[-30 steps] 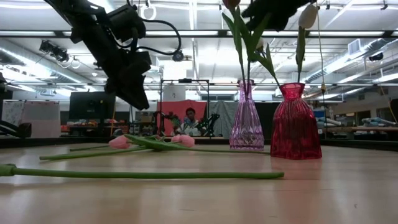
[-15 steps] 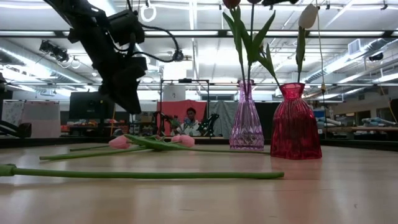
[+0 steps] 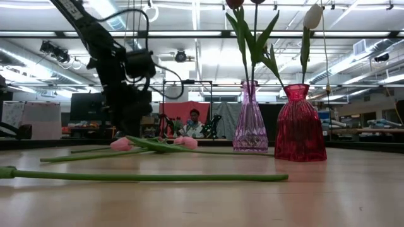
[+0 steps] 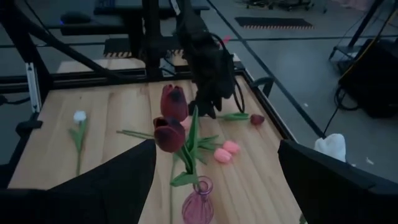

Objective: Sort flowers into vase by color
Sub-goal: Put the red flower into the purple vase

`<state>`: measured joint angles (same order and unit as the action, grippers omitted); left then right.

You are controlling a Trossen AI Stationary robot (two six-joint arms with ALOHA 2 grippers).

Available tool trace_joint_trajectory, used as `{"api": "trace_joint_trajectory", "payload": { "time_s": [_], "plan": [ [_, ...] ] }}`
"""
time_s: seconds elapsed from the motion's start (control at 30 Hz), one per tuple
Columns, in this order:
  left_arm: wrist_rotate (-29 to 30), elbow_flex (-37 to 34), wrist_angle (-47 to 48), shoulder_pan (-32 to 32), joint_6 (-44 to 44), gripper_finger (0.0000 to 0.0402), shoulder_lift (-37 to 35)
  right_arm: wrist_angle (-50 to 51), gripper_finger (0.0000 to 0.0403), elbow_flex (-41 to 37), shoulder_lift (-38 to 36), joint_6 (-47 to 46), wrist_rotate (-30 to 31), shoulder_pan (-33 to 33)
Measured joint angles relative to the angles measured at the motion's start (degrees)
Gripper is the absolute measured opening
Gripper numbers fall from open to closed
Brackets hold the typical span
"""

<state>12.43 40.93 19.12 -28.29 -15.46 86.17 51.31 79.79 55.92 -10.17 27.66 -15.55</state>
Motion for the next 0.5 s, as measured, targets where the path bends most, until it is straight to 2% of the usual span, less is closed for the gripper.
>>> {"api": "trace_joint_trajectory", "payload": {
  "time_s": [0.1,0.2,0.3,0.4,0.43,0.5],
  "plan": [
    [-0.3,0.0,-0.2,-0.7,0.2,0.0183,2.3,0.2,0.0348,0.0,-0.1,0.1,1.6,-1.0],
    [-0.5,0.2,-0.9,-0.6,1.4,0.0163,3.8,0.7,0.0348,0.0,0.4,0.7,2.8,-1.4],
    [-1.3,0.3,-1.0,-0.3,3.7,0.0113,4.0,1.0,0.0348,-0.1,1.4,0.8,2.8,-1.4],
    [-1.4,0.4,0.8,-0.1,8.1,0.0032,2.7,1.0,0.0348,-0.1,1.8,0.9,2.8,-1.4],
    [-1.4,0.6,2.0,-0.2,9.2,0.0018,1.9,1.0,0.0348,-0.1,1.9,0.9,2.8,-1.4],
    [-0.4,2.2,4.2,-0.3,10.2,0.0014,-0.7,0.8,0.0348,-0.1,2.1,0.7,2.8,-1.4]
  ]
}}
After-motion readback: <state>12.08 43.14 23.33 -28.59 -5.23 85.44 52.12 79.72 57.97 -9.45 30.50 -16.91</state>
